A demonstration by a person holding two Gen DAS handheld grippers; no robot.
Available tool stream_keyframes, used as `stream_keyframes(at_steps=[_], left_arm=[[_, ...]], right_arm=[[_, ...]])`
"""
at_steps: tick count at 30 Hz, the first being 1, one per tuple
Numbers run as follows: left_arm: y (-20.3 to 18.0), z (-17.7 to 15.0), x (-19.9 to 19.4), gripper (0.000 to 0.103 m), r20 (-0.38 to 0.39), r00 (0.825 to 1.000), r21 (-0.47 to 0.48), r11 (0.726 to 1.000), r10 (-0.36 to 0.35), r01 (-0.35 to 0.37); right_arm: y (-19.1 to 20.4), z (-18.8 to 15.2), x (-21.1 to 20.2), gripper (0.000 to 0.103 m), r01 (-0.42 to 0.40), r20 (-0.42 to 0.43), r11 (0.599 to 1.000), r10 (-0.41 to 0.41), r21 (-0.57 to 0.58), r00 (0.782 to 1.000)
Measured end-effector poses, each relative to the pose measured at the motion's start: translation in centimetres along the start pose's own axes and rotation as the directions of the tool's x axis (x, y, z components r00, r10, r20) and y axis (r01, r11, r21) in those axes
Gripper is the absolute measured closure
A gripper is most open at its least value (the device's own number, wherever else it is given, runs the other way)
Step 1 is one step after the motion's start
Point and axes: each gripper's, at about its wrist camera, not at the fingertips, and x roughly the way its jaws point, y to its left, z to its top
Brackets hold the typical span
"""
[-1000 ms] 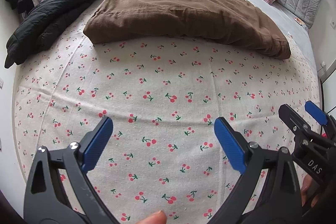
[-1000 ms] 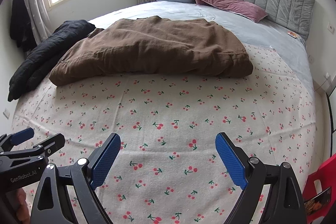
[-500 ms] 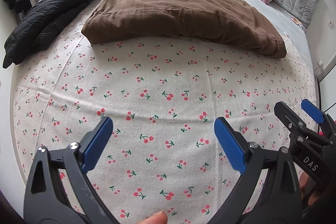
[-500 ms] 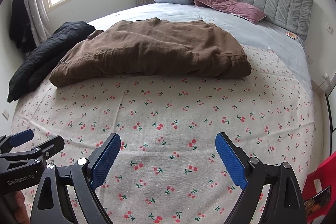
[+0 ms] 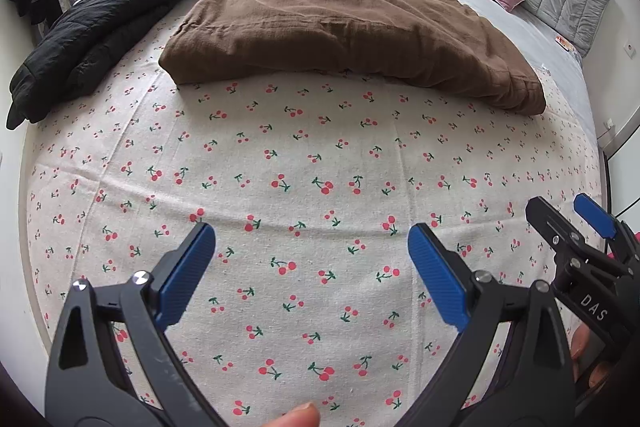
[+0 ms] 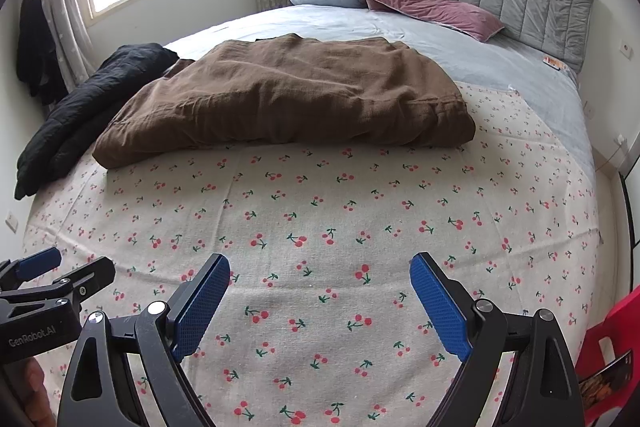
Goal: Fold large clothes
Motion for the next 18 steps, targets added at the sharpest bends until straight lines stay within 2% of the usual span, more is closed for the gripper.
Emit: stream_keyframes(at_steps=[18], left_arm=[[-0.12, -0.06, -0.02, 0.006, -0.003, 1.0, 0.006, 1.0, 0.001, -0.001]], right_arm=[[0.0, -0.06, -0.07, 0.01, 0.001, 0.0, 1.0, -0.001, 0.001, 1.0]])
